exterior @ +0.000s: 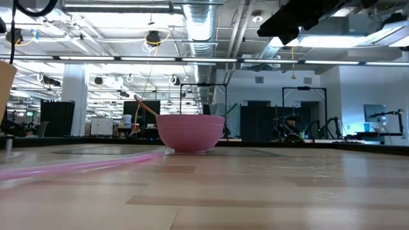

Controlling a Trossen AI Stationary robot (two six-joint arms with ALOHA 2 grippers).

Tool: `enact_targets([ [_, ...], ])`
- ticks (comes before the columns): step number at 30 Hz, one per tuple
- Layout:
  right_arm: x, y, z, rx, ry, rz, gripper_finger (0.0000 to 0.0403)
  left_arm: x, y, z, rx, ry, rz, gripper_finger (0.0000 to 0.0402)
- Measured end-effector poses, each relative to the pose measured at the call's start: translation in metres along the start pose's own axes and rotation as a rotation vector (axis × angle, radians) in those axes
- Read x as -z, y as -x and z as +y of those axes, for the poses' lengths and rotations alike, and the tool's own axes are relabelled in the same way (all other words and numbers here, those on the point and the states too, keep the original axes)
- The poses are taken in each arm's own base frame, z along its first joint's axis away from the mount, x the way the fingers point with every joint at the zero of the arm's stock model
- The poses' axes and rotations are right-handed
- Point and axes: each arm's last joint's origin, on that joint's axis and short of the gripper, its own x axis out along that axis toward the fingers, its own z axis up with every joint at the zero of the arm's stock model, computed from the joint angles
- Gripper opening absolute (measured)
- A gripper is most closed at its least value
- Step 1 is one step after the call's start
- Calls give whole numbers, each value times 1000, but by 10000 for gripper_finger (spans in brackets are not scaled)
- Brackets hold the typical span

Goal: Pick & Place Utensil
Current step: Put the yellow cup to the top left of the pink bowl on the transparent mat

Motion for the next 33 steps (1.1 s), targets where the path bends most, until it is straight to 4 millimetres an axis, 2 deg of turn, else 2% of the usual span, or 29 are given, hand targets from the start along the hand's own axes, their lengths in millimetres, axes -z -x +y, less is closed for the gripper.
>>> enact_targets([
  [10, 0, 0, 0, 0, 0, 0, 77, 2, -4, 2, -9, -2, 2, 115],
  [18, 0, 0, 0, 0, 0, 0, 77, 13, -27, 20, -82, -16, 61, 112],
  [22, 0, 0, 0, 0, 0, -1, 77, 13, -28, 20, -78, -17, 58, 78],
  [26, 0, 0, 0, 0, 0, 0, 77, 7, -23, 16, -62, -4, 41, 17],
  [33, 0, 0, 0, 0, 0, -2, 77, -18, -17, 13, -46, 1, -53, 11],
])
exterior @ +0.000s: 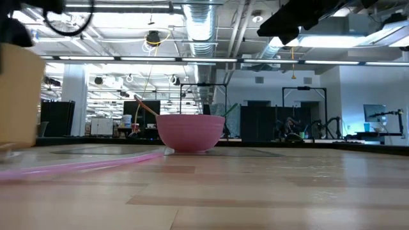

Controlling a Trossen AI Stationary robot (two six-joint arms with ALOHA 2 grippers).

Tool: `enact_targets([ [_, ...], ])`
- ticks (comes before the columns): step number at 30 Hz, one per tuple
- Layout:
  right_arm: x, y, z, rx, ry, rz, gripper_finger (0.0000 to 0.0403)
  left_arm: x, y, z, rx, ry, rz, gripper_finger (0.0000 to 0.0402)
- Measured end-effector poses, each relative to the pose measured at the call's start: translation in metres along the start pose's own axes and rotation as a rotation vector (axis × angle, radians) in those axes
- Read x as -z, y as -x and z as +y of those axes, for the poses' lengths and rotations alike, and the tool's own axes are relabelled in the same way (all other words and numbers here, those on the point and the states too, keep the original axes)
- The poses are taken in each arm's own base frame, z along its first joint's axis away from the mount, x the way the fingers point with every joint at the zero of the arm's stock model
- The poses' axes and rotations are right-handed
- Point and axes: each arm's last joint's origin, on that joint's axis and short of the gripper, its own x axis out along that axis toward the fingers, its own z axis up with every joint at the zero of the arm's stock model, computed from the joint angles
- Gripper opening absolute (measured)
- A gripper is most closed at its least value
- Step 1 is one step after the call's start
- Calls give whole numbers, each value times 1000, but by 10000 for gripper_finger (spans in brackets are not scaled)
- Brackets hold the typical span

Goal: Pick & Place Utensil
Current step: Put the yellow cup to the top left of the pink bowl on the transparent mat

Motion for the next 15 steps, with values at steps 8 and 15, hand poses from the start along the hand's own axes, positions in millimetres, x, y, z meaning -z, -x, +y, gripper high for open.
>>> enact_targets([
  [8, 0, 0, 0, 0, 3, -1, 77, -46, 8, 9, -29, -224, -86, 10],
  [15, 0, 0, 0, 0, 3, -1, 77, -80, 10, 31, -98, -316, -119, 11],
])
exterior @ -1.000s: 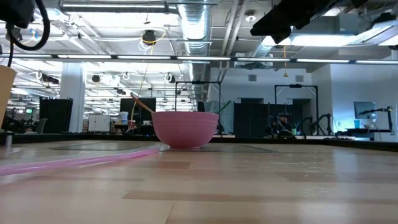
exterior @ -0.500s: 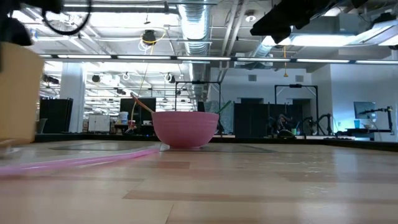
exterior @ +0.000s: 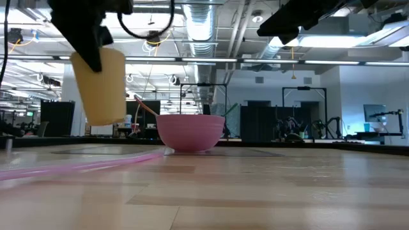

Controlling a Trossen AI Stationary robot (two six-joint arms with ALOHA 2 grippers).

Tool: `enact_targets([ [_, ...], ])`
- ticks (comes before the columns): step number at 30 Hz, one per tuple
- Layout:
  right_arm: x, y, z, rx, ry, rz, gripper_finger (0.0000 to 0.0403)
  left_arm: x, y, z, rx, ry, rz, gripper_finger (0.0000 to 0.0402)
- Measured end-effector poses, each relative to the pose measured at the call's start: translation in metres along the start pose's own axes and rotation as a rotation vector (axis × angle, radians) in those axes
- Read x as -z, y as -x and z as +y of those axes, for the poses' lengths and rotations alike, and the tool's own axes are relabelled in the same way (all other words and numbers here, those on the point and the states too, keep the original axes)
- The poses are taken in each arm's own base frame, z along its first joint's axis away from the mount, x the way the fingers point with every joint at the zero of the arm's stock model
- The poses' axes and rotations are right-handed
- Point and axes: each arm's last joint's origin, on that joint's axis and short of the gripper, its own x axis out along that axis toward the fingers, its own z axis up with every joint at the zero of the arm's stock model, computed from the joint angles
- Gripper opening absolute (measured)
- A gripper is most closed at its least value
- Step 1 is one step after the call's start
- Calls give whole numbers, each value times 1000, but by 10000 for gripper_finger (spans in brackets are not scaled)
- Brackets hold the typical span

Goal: Pick & Place Utensil
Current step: Put the yellow cup to the top left of the pink bowl on the transparent mat

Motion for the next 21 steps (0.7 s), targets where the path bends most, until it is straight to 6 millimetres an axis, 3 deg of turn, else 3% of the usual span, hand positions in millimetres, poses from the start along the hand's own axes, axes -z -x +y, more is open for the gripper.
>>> enact_targets([
  [8, 0, 0, 0, 0, 7, 0, 77, -10, -7, 36, -80, -33, 53, 11],
  [16, 0, 0, 0, 3, 7, 1, 77, -4, -8, 73, -209, 47, 206, 11],
  [21, 0, 0, 0, 3, 7, 1, 77, -6, -8, 92, -325, -11, 217, 11],
])
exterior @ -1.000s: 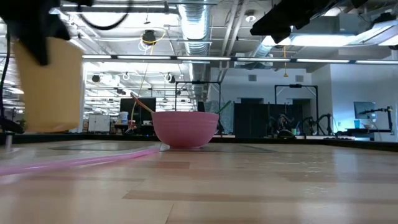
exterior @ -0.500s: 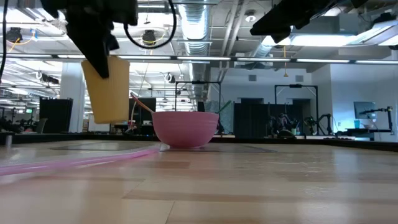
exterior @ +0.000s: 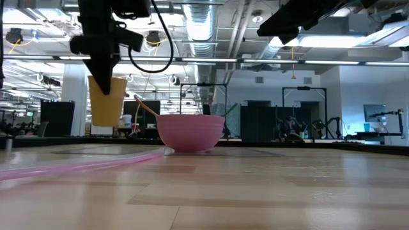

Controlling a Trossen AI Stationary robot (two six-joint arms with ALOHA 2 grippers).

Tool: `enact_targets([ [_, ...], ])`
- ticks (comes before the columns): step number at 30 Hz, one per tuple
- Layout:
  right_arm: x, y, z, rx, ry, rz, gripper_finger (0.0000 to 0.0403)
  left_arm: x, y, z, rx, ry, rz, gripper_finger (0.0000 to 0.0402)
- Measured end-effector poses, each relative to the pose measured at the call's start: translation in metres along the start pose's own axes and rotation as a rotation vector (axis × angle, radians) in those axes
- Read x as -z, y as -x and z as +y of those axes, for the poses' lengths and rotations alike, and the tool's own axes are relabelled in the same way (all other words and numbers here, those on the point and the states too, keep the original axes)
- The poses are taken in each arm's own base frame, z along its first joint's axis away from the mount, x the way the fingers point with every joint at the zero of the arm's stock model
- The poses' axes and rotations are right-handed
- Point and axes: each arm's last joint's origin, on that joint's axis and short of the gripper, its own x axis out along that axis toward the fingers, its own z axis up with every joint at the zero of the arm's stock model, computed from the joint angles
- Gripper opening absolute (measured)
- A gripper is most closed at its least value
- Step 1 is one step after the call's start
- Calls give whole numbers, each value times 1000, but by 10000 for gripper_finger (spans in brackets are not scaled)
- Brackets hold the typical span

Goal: Pick & Place Utensil
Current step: Put the yellow cup to the top left of the pink bowl on the transparent mat

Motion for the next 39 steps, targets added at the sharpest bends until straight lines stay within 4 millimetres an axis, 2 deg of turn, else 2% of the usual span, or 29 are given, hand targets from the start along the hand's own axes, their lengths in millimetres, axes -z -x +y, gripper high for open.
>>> enact_targets([
  [4, 0, 0, 0, 0, 0, 0, 77, -2, -6, 20, -68, 17, 19, 13],
  [8, 0, 0, 0, 0, 0, 0, 77, -3, -13, 42, -102, 114, 30, 11],
  [14, 0, 0, 0, 0, 0, 0, 77, -8, -33, 62, -35, 202, -54, 12],
  [22, 0, 0, 0, 0, 0, 0, 77, -4, -47, 67, -4, 196, -76, 12],
  [30, 0, 0, 0, 0, 0, 0, 77, 4, -62, 63, -5, 196, -68, 10],
  [39, 0, 0, 0, 0, 0, 0, 77, 3, -66, 62, -8, 201, -99, 36],
])
